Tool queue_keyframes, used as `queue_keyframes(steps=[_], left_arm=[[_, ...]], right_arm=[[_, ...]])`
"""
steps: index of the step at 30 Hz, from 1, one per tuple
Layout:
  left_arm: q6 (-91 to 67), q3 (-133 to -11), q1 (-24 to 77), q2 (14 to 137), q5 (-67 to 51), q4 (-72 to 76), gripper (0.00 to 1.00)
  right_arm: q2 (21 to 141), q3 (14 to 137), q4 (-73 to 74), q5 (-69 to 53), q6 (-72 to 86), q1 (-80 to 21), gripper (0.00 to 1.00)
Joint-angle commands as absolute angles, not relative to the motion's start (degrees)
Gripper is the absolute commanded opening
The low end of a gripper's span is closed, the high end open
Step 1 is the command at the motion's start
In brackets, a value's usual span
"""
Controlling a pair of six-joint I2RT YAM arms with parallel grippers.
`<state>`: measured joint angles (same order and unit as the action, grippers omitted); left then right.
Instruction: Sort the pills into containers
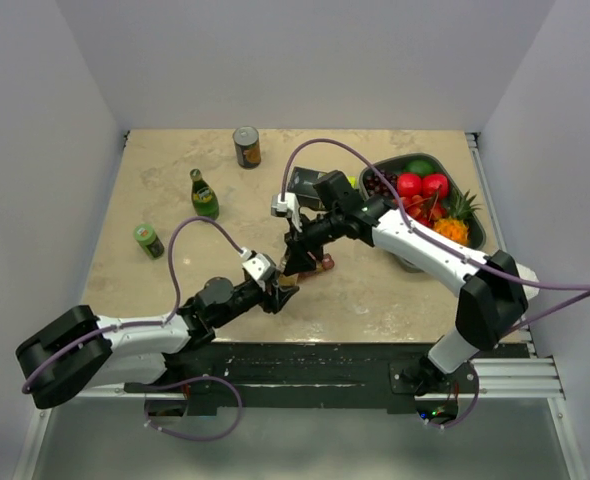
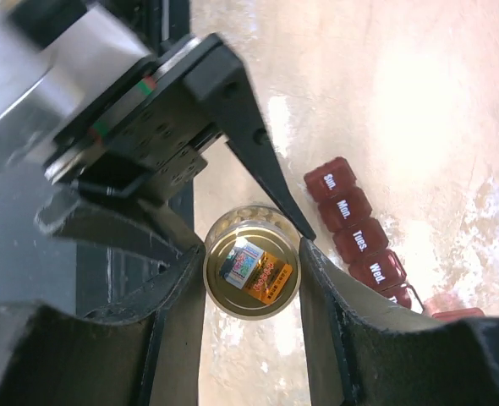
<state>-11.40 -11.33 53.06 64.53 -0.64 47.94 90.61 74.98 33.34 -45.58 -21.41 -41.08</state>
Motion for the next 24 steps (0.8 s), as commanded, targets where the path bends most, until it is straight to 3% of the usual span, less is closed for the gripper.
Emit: queue_keyframes(steps=[1, 4, 5, 12, 17, 24], left_arm=[[-8.0, -12.9, 54.1, 65.9, 9.9, 57.6, 0.0], [-7.4, -11.0, 54.1, 65.3, 7.5, 58.4, 0.0], [-7.0, -10.5, 54.1, 65.0, 5.6, 58.5, 0.0], [-8.5, -8.3, 54.0, 62.8, -5.3, 59.9, 0.0], [-11.0, -9.3, 53.8, 64.0, -18.0, 64.7, 0.0], [-15.1, -12.4, 51.8, 67.4, -33.7, 66.1, 0.0]], right_arm=[[92.5, 75.1, 26.3, -41.4, -5.2, -41.4, 0.39], [91.5, 77.9, 29.9, -45.4, -11.0, -40.3, 0.79], [91.0, 78.9, 31.4, -45.8, -12.8, -39.6, 0.99], [88.3, 86.2, 46.6, -53.7, -37.6, -31.0, 0.99], [87.5, 82.8, 64.1, -64.6, -67.9, -31.1, 0.99], [90.2, 82.3, 75.4, -64.4, -82.2, -37.1, 0.98]])
